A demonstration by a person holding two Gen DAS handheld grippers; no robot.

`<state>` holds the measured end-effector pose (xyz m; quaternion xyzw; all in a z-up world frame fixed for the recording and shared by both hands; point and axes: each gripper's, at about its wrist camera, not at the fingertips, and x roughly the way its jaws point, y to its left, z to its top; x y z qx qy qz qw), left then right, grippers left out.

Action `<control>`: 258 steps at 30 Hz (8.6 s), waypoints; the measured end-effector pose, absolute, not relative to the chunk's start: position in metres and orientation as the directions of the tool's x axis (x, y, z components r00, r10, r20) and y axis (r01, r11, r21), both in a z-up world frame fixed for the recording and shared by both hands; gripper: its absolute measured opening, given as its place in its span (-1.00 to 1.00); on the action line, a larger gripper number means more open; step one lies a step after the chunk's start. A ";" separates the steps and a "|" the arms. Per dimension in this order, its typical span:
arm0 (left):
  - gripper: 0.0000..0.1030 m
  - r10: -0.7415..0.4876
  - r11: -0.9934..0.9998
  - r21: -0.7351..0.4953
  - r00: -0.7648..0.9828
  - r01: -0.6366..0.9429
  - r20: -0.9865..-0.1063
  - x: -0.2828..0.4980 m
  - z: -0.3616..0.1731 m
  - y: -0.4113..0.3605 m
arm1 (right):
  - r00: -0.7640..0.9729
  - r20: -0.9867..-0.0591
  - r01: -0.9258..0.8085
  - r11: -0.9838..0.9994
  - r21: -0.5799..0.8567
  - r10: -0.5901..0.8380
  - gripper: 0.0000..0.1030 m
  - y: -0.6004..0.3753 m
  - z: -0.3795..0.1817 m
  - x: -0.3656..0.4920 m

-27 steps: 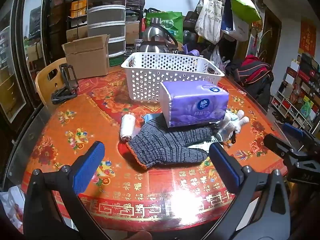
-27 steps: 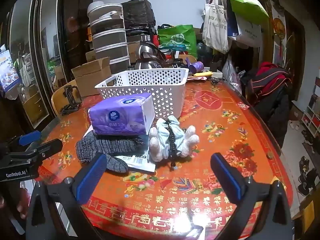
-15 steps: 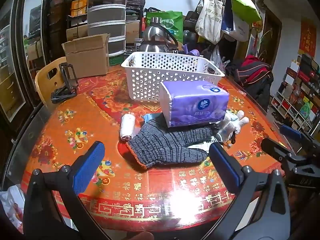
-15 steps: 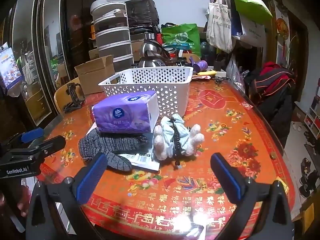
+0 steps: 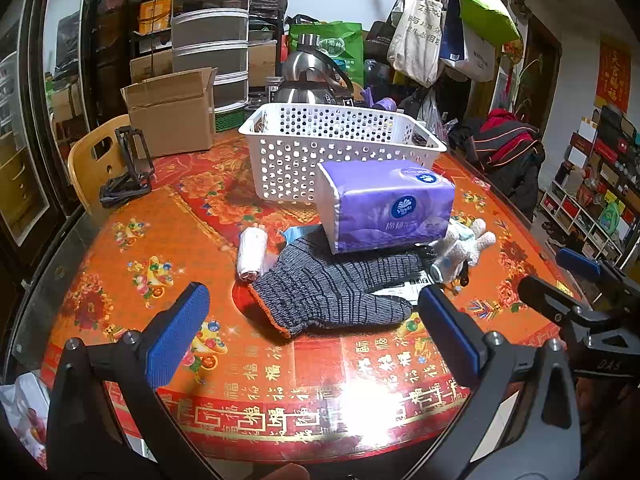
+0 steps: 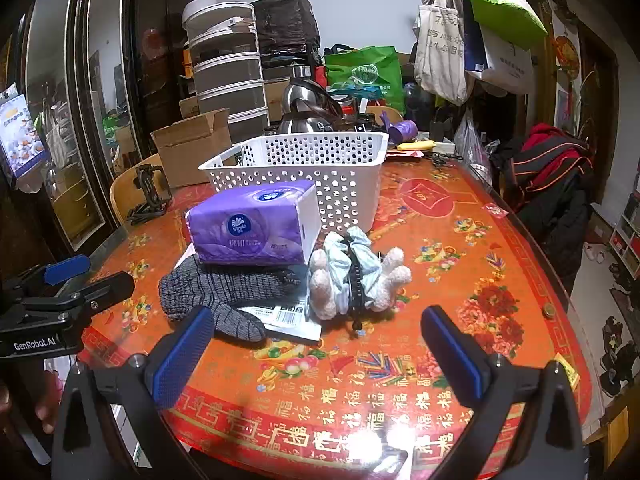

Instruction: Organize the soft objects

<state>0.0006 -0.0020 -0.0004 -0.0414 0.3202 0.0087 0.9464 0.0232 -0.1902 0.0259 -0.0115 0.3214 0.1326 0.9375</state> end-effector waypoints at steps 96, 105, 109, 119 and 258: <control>-0.21 -0.350 0.936 -0.241 0.756 0.257 -0.553 0.118 -0.041 0.014 | 0.649 -0.590 -0.535 0.840 0.095 0.480 0.00 -0.152 0.000 0.137; -0.30 -0.364 0.931 -0.244 0.760 0.273 -0.539 0.116 -0.044 0.010 | 0.655 -0.584 -0.546 0.835 0.072 0.479 -0.11 -0.148 0.003 0.129; -0.30 -0.346 0.938 -0.220 0.772 0.268 -0.533 0.108 -0.040 0.006 | 0.674 -0.568 -0.537 0.841 0.064 0.473 -0.12 -0.148 0.008 0.121; -0.30 -0.339 0.941 -0.193 0.807 0.279 -0.484 0.084 -0.010 0.002 | 0.724 -0.507 -0.534 0.845 0.018 0.468 -0.12 -0.149 0.036 0.098; -0.63 -0.249 0.956 -0.281 0.753 0.088 -0.609 0.048 -0.078 0.068 | 0.676 -0.553 -0.502 0.854 0.138 0.487 -0.86 -0.147 -0.019 0.065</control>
